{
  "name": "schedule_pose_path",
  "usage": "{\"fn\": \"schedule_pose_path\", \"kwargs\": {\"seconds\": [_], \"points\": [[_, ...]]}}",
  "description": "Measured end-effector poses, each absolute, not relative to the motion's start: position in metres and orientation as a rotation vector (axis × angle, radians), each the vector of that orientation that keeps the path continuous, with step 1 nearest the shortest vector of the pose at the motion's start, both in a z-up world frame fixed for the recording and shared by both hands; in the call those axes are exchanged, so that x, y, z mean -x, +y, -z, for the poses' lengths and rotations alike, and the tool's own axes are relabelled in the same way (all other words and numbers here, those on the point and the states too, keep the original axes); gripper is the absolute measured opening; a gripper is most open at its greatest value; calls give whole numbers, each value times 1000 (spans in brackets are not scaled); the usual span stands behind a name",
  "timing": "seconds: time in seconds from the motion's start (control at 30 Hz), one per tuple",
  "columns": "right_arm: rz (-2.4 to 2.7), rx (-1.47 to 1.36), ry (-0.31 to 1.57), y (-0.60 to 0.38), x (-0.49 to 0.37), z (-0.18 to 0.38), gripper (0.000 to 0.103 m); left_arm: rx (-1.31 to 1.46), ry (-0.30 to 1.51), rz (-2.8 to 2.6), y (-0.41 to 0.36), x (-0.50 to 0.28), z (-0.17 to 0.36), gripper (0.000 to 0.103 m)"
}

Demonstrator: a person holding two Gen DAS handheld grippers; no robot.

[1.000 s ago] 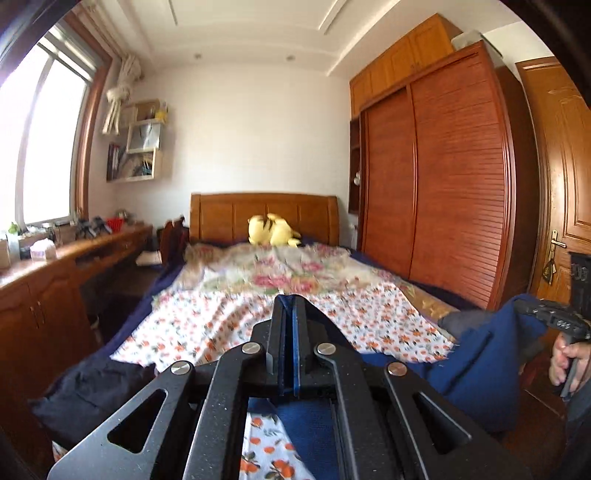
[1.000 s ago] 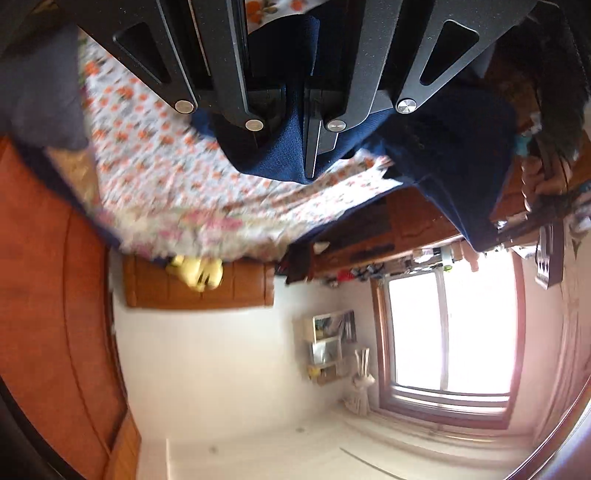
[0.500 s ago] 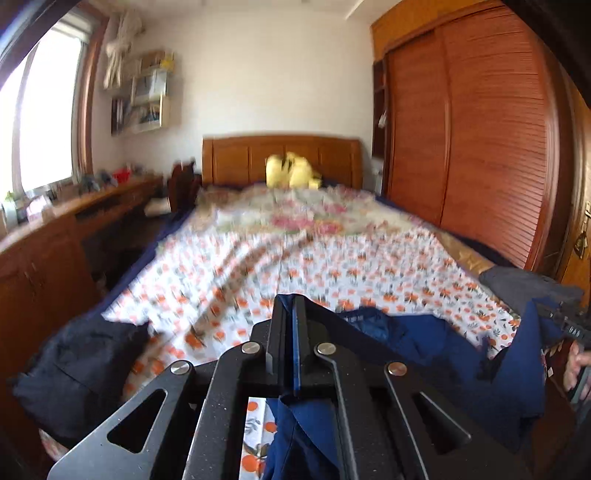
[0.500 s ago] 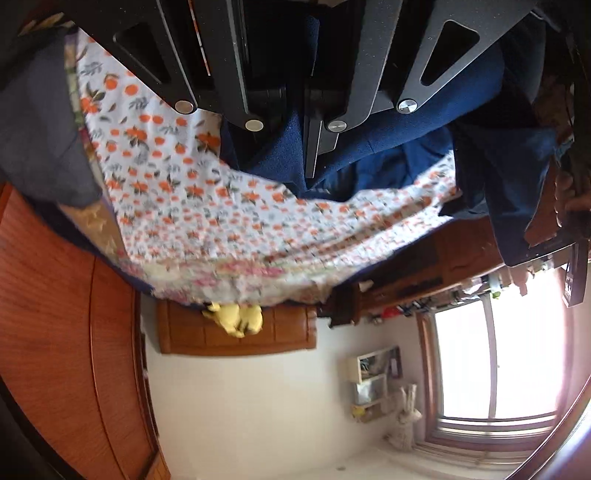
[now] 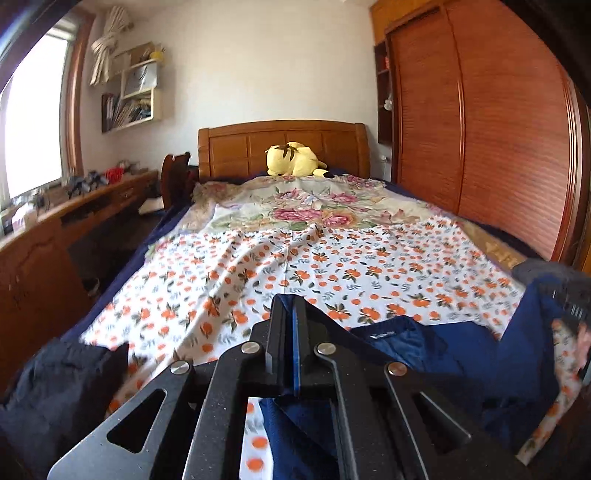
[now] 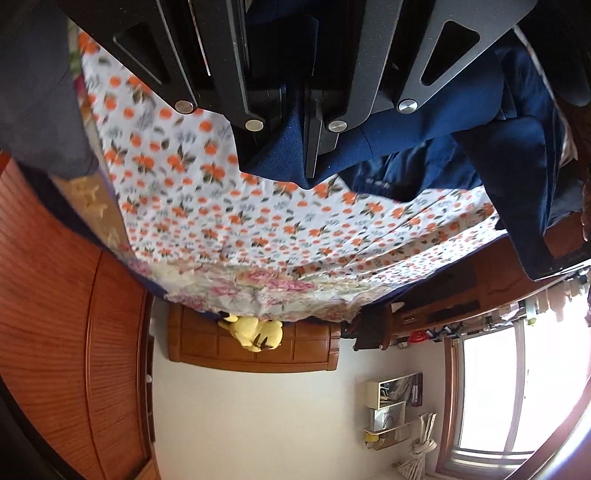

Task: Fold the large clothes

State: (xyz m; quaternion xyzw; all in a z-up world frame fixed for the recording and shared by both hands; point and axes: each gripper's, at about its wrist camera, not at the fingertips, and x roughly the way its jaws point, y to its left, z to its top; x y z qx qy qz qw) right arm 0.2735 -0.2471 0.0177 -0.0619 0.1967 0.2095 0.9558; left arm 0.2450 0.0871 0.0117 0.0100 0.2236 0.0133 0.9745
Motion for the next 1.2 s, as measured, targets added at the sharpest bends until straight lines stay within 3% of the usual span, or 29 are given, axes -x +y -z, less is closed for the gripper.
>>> {"fn": "schedule_pose_path", "kwargs": {"seconds": [0.33, 0.87, 1.13, 1.2], "points": [[-362, 229, 545, -202, -320, 32, 5, 93, 530, 3, 110, -272, 48, 3], [-290, 206, 573, -193, -325, 31, 9, 62, 571, 1, 113, -277, 84, 3], [-263, 232, 560, -185, -305, 12, 21, 67, 555, 25, 113, -273, 83, 3], [-268, 230, 566, -184, -304, 7, 33, 70, 551, 32, 114, -271, 83, 3]]}}
